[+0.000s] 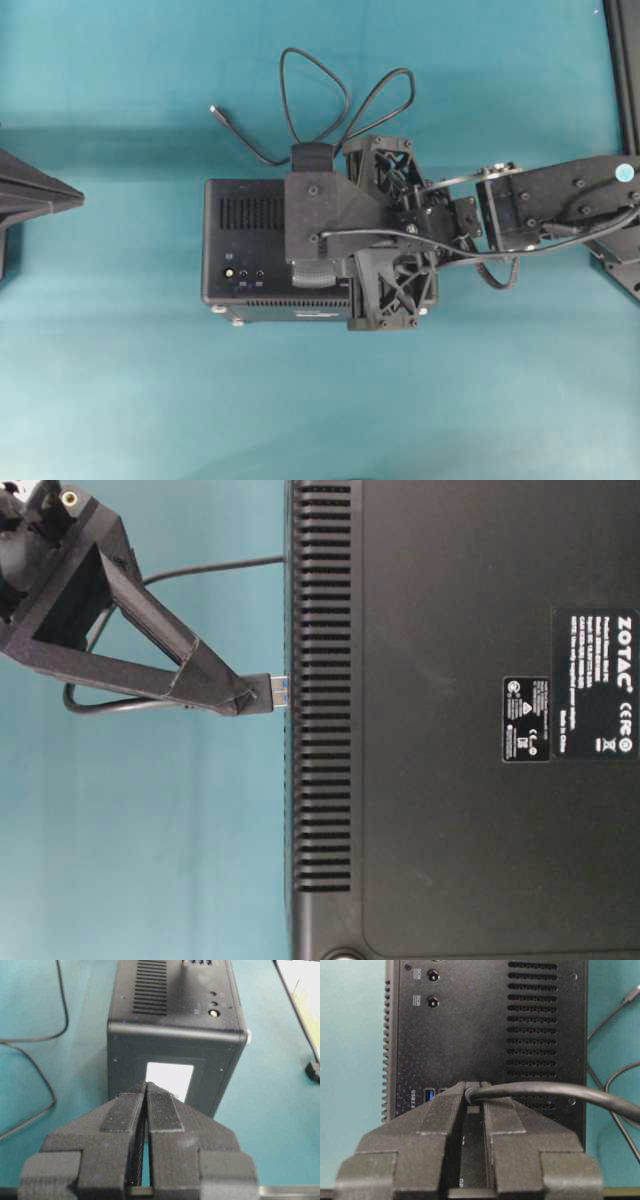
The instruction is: Insert the USB into the PC box with both arms.
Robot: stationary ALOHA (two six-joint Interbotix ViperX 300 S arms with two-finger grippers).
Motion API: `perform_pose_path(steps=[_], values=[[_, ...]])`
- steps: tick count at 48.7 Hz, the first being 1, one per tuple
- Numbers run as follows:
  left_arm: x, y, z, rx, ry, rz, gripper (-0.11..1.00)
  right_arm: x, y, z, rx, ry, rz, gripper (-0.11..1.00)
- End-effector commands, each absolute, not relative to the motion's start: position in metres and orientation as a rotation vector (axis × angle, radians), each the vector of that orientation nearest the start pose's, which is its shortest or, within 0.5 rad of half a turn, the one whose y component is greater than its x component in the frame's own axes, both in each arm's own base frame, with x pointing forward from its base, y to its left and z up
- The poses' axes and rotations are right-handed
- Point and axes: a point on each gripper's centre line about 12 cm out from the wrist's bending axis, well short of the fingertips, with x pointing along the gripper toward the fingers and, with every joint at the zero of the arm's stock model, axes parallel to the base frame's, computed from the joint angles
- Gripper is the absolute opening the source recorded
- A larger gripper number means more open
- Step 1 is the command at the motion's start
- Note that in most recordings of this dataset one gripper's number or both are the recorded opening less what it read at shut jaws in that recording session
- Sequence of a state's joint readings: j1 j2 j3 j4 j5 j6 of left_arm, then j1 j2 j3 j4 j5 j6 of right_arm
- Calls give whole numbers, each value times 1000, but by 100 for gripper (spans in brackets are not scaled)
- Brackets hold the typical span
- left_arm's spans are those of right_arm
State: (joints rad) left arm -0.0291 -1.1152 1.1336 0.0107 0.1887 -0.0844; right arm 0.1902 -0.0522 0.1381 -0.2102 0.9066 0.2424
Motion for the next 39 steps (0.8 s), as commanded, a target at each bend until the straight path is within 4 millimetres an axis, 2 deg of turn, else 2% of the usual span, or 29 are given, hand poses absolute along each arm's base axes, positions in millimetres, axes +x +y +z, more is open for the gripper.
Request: perform_pose_path(steps=[1,7,21,39], values=[[174,-5,287,-69,197,-18,0,402,56,320,-66,931,-40,9],[174,-5,287,-69,197,-18,0,402,56,321,-70,927,-39,9],[174,-5,285,-69,202,-18,0,402,75,320,-63,925,9,9],[174,-4,284,-103,205,-14,0,401,56,317,-83,937,-40,9]])
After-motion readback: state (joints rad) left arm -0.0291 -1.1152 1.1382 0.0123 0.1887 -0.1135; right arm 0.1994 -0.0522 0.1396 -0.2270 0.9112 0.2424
